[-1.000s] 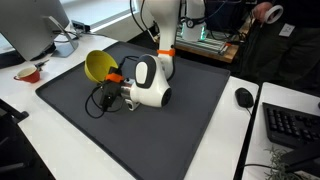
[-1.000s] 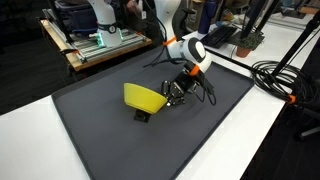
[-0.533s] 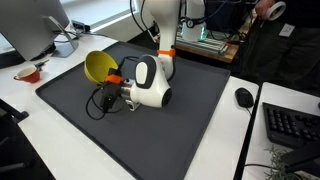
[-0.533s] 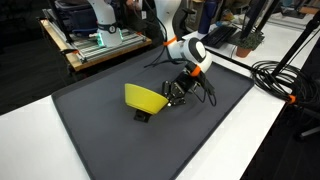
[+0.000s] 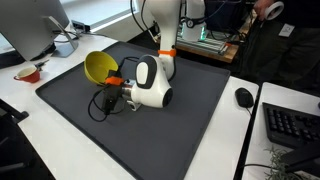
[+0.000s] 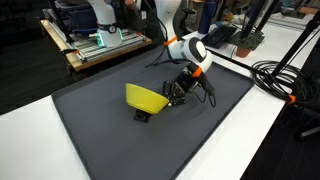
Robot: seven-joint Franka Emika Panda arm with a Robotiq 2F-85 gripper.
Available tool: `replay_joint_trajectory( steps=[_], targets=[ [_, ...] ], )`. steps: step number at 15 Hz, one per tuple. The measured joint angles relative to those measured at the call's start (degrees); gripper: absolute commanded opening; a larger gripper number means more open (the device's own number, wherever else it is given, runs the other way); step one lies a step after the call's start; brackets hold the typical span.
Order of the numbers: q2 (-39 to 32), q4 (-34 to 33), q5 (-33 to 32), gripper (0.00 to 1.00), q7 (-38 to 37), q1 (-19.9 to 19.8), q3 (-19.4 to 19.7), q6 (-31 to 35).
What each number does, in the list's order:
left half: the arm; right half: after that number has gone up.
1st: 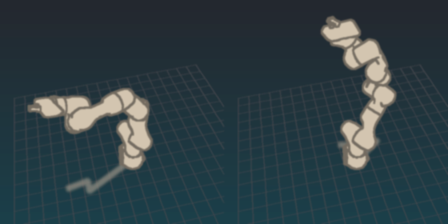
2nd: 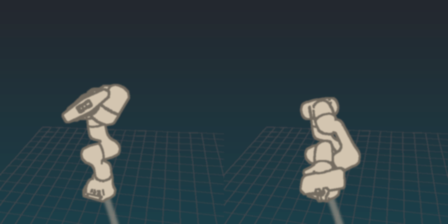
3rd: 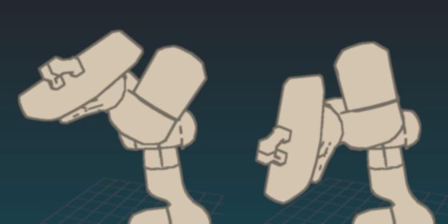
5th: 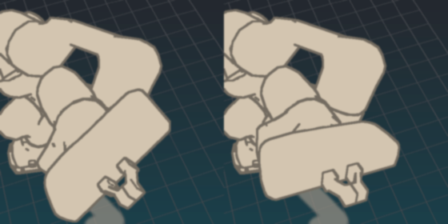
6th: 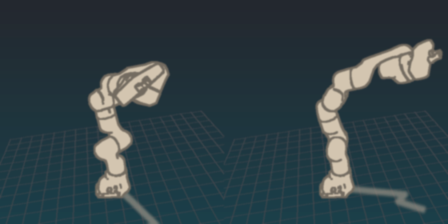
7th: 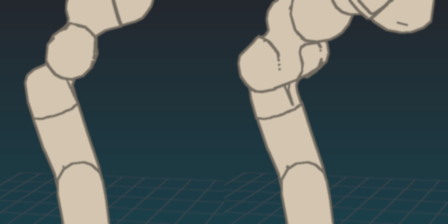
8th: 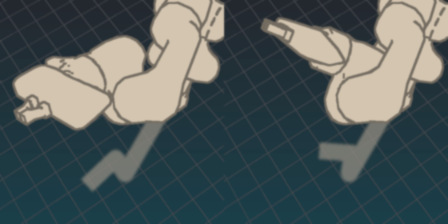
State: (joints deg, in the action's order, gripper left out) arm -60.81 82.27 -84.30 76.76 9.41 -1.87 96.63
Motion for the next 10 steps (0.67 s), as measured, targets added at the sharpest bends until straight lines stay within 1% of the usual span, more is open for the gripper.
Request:
replay_joint_trajectory(
  steps=[1,3,6,10],
  targets=[
    [0.0,0.0,0.11,0.32,0.48,-0.02,-0.04,0.02],
    [0.01,-0.02,0.44,0.44,1.15,-0.1,-0.13,0.02],
    [0.02,-0.04,0.74,0.66,2.32,-0.14,-0.21,0.02],
    [0.02,-0.04,0.81,0.93,2.89,-0.15,-0.24,0.02]
  ],
)
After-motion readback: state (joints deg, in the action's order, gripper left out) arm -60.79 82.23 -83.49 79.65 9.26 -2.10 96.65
